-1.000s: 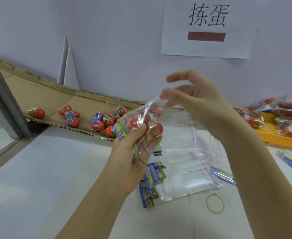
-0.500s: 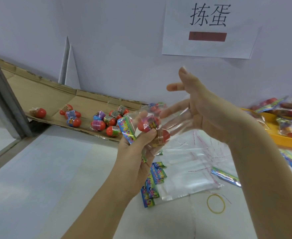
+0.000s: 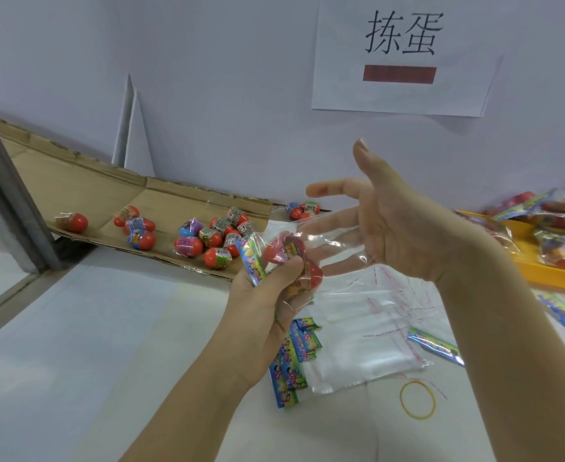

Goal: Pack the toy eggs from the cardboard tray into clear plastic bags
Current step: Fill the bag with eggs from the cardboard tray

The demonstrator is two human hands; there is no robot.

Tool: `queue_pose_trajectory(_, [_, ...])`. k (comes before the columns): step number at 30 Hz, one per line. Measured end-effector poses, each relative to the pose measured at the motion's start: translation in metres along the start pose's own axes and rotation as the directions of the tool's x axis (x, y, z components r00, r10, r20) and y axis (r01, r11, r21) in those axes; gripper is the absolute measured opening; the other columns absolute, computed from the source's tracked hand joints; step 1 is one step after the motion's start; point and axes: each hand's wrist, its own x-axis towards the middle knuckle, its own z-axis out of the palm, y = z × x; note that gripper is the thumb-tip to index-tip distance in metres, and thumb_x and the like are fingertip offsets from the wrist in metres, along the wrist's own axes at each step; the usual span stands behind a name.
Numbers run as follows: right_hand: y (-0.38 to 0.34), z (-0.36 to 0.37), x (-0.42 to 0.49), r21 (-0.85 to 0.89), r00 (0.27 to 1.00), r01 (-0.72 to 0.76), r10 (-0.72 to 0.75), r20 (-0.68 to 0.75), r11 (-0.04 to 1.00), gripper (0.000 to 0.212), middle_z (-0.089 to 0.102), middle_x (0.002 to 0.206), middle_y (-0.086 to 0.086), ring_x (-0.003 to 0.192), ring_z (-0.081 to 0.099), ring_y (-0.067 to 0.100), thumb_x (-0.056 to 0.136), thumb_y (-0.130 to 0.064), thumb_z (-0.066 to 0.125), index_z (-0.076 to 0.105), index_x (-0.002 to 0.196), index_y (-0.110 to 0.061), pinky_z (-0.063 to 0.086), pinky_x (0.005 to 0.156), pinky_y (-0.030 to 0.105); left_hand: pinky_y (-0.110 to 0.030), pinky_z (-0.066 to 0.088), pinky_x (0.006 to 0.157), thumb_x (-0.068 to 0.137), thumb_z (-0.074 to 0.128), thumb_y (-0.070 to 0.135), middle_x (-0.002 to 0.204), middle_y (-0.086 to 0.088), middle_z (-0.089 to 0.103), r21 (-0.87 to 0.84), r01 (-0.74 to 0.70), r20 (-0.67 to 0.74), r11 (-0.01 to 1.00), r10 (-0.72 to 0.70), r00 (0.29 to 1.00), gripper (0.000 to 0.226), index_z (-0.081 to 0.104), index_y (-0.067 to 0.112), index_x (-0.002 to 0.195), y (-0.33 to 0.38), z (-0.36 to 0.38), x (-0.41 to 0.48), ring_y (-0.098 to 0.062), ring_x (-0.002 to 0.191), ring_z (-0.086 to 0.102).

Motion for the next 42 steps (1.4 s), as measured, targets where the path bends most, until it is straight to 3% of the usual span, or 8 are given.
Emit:
queue_pose_trajectory(8, [0.002,0.006,0.01,-0.035,0.97,0.142,-0.146,-0.192,0.989,0.052,0.074,0.092,0.012,0.082,0.073,0.028,0.084,-0.064,0.051,0.059,0.112,-0.021,0.059,0.07,0.036,-0.028,0.06,0.06,0.063,0.069,0.003,0.088,-0.014,0.076,-0.085,0.003,-0.113,0.996,-0.013,0.994,0.037,0.067,0.001,0.1,0.012,-0.008,0.006,-0.021,0.07,0.074])
queue_pose_trajectory(11, [0.011,0.005,0.022,-0.238,0.687,0.379,-0.444,-0.575,0.894,0.008,0.071,0.069,-0.002,0.062,0.067,0.014,0.095,-0.031,0.055,0.06,0.096,-0.025,0.051,0.055,0.021,-0.032,0.061,0.072,0.069,0.068,0.005,0.099,-0.016,0.075,-0.184,-0.076,-0.192,0.98,0.04,0.981,0.028,0.071,0.003,0.097,0.027,-0.021,0.013,-0.024,0.087,0.074])
queue_pose_trajectory(13, [0.027,0.004,0.035,-0.435,0.572,0.325,-0.541,-0.616,0.839,0.017,0.067,0.074,-0.006,0.066,0.063,0.012,0.094,-0.015,0.052,0.059,0.095,-0.031,0.048,0.056,0.016,-0.035,0.061,0.076,0.072,0.067,0.006,0.101,-0.016,0.074,-0.239,-0.122,-0.219,0.963,0.069,0.973,0.019,0.075,0.006,0.089,0.037,-0.027,0.015,-0.025,0.097,0.072])
queue_pose_trajectory(18, [0.078,0.04,0.065,-0.81,0.918,0.08,-0.36,-0.168,0.581,0.043,0.049,0.14,-0.007,0.129,0.043,0.012,0.098,-0.016,0.05,0.047,0.138,-0.03,0.03,0.104,0.021,-0.035,0.061,0.068,0.068,0.066,0.007,0.095,-0.013,0.075,-0.273,-0.178,-0.245,0.945,0.11,0.963,0.013,0.076,0.008,0.076,0.048,-0.03,0.019,-0.027,0.099,0.07])
queue_pose_trajectory(25, [0.105,0.088,0.074,-0.994,0.919,-0.024,-0.39,-0.063,0.105,0.03,0.051,0.111,0.004,0.108,0.047,0.027,0.095,-0.033,0.048,0.048,0.123,-0.023,0.026,0.094,0.041,-0.034,0.062,0.07,0.067,0.065,0.007,0.097,-0.013,0.075,-0.277,-0.164,-0.219,0.947,0.104,0.97,0.017,0.078,0.006,0.079,0.048,-0.032,0.02,-0.025,0.092,0.073])
queue_pose_trajectory(31, [0.061,0.056,0.061,-0.462,0.702,0.247,-0.486,-0.521,0.852,0.035,0.06,0.095,-0.008,0.075,0.056,-0.008,0.081,-0.003,0.065,0.057,0.101,-0.031,0.048,0.069,0.012,-0.034,0.061,0.071,0.069,0.067,0.004,0.104,-0.016,0.073,-0.246,-0.157,-0.18,0.957,0.114,0.977,0.032,0.07,0.004,0.1,0.042,-0.035,0.02,-0.025,0.092,0.073])
queue_pose_trajectory(36, [0.01,0.031,0.025,-0.073,0.666,0.601,-0.55,-0.504,0.796,0.036,0.072,0.087,-0.007,0.079,0.068,0.007,0.075,0.0,0.074,0.069,0.099,-0.027,0.052,0.07,0.014,-0.031,0.06,0.066,0.063,0.072,0.006,0.09,-0.014,0.074,-0.111,-0.184,-0.169,0.977,0.164,0.972,0.043,0.065,0.003,0.105,0.033,-0.026,0.017,-0.022,0.077,0.074])
queue_pose_trajectory(42, [-0.005,0.027,0.002,-0.59,0.681,0.386,-0.65,-0.336,0.709,0.035,0.071,0.082,-0.016,0.072,0.062,-0.006,0.068,-0.014,0.084,0.069,0.092,-0.033,0.039,0.06,0.0,-0.035,0.061,0.071,0.065,0.073,0.024,0.105,-0.015,0.073,-0.172,-0.089,-0.071,0.981,0.078,0.994,0.039,0.073,0.006,0.1,0.028,-0.019,0.009,-0.027,0.09,0.073])
